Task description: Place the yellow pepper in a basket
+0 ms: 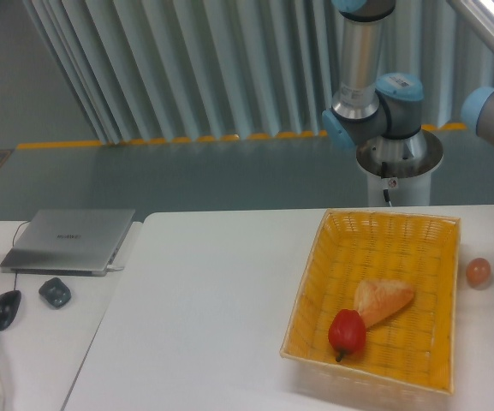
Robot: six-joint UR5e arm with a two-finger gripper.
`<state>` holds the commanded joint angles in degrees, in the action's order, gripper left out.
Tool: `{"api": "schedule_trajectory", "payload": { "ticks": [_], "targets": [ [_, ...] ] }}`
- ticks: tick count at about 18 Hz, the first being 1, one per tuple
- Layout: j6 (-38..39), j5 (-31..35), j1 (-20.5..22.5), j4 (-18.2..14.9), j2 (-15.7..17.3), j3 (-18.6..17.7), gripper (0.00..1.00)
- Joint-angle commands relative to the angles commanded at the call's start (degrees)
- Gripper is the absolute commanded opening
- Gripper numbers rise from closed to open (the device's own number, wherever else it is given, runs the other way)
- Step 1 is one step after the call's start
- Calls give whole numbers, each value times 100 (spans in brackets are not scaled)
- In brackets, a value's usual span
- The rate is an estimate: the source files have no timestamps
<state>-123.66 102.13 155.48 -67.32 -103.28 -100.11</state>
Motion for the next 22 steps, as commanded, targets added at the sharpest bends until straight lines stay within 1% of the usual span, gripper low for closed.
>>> {"api": "schedule_trajectory", "payload": {
  "ticks": [4, 6, 10, 13, 22],
  "targets": [
    [-141, -9, 97, 17, -8, -79, 100],
    [-141, -9, 80, 140, -26, -88, 100],
    [-106, -9, 79, 219, -44, -88, 100],
    [-62, -9, 62, 360, -166, -97, 100],
    [17, -9, 88, 483, -307, -123, 100]
  ]
}}
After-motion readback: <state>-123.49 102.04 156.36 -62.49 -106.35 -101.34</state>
